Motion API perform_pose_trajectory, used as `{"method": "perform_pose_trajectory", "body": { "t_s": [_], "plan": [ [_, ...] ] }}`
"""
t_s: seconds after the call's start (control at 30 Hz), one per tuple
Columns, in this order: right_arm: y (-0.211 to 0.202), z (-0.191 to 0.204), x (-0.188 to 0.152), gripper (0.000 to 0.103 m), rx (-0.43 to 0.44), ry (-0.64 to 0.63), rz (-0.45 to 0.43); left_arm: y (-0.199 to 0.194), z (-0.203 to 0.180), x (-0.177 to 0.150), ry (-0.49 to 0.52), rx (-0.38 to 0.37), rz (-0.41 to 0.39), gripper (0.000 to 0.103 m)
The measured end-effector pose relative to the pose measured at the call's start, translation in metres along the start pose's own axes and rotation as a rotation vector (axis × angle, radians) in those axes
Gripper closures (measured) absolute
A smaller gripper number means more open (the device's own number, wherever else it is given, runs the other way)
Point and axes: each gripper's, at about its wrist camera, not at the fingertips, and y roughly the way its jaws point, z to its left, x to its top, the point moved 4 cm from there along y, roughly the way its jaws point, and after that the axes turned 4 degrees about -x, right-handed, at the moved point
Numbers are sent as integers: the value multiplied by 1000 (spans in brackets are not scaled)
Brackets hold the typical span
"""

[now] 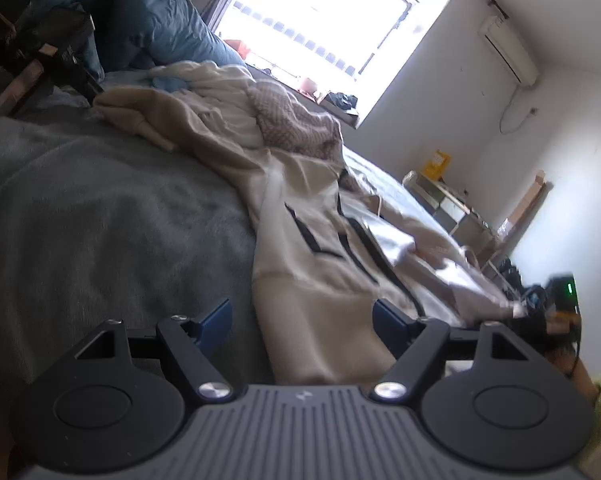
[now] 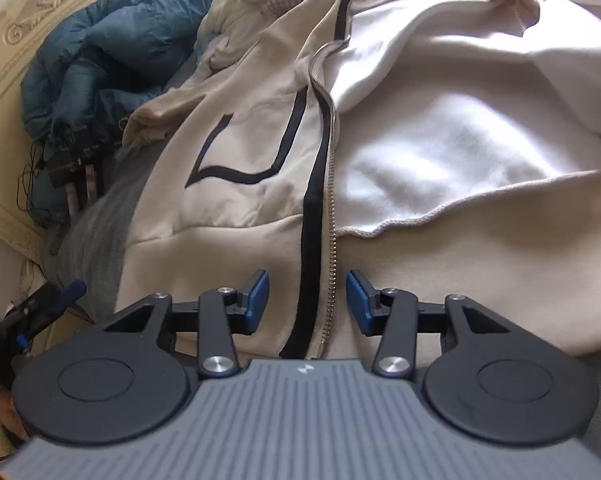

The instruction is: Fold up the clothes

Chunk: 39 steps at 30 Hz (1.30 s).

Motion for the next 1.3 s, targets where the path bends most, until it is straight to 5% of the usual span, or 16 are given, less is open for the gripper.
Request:
{"method": "perform_pose_trajectory", "body": {
  "t_s": [0.2,0.37,0.53,0.9,1.0,1.13,1.23,1.3],
  "plan": [
    [-5,3,1,93,54,-48,-45,5,-4,-25,78,43,64,26],
    [-30,-8,4,94,25,-37,-121,14,3,-25,16,-32,59,26],
    [-29,-23,1,94,-27,0,-98,34,15,-20,-90,-103,77,26],
    [-19,-23,-1,94,-48,16,-90,70,34,-10,-245,-158,94,45],
    [-23,-22,-1,94,-26,31,-97,71,28,-3,-196,-121,72,44],
    [-27,-21,2,94,-13,30,-101,73,6,11,-9,-26,36,37],
    [-28,-20,3,94,-8,25,-103,84,-13,11,113,0,86,38],
    [-28,-19,4,94,-5,23,-106,95,-15,4,109,15,139,44]
  ]
}}
